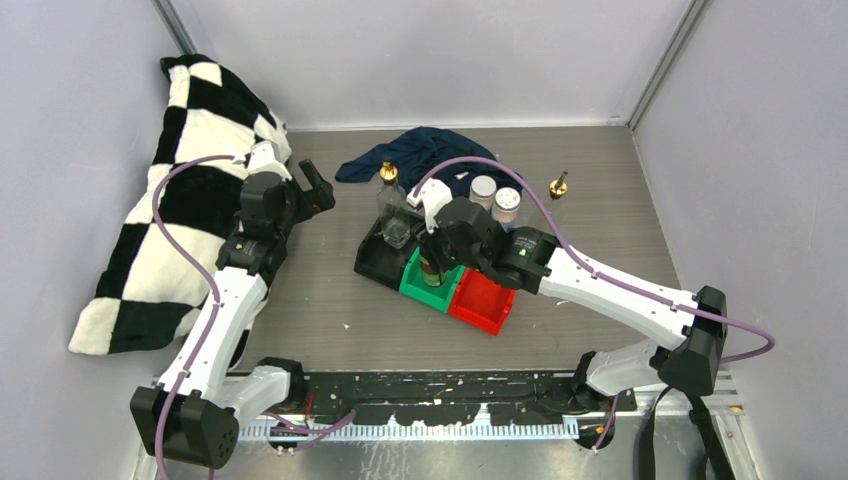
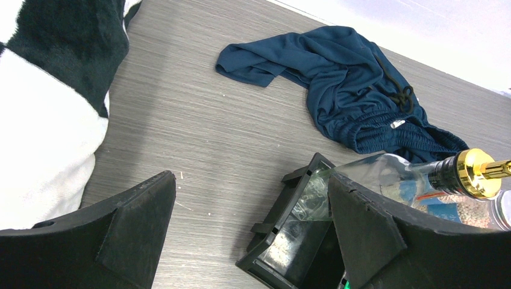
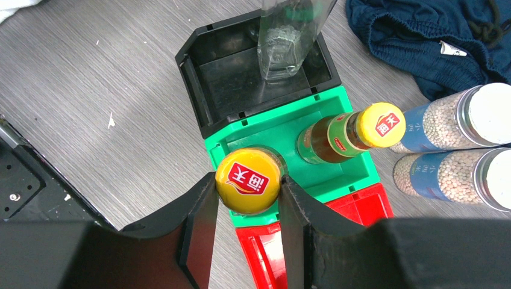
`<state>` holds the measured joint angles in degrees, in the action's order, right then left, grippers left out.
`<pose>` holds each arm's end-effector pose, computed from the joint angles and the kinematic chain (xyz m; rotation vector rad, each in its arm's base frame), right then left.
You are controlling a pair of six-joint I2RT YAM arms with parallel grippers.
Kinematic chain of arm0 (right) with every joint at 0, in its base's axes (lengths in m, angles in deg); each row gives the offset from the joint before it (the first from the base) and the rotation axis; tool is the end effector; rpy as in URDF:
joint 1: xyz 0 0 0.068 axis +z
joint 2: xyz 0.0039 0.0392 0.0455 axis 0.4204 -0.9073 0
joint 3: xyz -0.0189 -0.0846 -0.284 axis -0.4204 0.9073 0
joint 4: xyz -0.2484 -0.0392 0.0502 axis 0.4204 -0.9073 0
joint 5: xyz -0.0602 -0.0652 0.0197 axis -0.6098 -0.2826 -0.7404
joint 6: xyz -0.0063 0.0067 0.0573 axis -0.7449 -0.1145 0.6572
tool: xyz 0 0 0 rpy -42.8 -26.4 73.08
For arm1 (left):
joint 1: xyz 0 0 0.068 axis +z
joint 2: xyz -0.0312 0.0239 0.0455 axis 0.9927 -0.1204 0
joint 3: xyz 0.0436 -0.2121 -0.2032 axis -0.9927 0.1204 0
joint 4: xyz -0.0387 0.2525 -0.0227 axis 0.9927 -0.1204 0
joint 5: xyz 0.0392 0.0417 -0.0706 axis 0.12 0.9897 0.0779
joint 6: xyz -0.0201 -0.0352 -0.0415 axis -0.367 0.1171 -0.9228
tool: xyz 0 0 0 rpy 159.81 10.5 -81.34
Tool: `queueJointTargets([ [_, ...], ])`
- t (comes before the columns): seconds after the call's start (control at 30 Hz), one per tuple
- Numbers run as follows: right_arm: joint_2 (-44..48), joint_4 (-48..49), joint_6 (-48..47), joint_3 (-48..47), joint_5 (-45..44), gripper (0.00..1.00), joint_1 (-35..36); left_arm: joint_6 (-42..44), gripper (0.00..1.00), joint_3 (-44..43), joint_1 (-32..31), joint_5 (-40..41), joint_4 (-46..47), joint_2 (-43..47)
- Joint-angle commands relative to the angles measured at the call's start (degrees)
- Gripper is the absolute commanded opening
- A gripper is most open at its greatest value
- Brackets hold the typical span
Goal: Organize the condiment bottles
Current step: Place the bottle in the storage box.
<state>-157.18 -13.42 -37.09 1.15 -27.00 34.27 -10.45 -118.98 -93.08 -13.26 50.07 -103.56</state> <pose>0.1612 0.2491 0.3746 -0.8318 1.9997 0.3802 0.2196 -0.0322 0.3648 -0.3892 1.8867 -0.2841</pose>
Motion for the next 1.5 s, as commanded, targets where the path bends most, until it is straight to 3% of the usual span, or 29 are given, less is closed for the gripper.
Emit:
queueJointTargets([
  [0.0, 4.5, 9.4, 0.2, -0.5, -2.2, 0.01, 0.2, 0.3, 0.97, 0.3, -0.3, 0.6, 2.6, 0.4],
  [1.47, 4.6, 17.5, 5.0, 6.0, 3.8, 0.01, -6.3, 0.7, 0.97, 0.1, -0.6, 1.1, 2.6, -0.4],
])
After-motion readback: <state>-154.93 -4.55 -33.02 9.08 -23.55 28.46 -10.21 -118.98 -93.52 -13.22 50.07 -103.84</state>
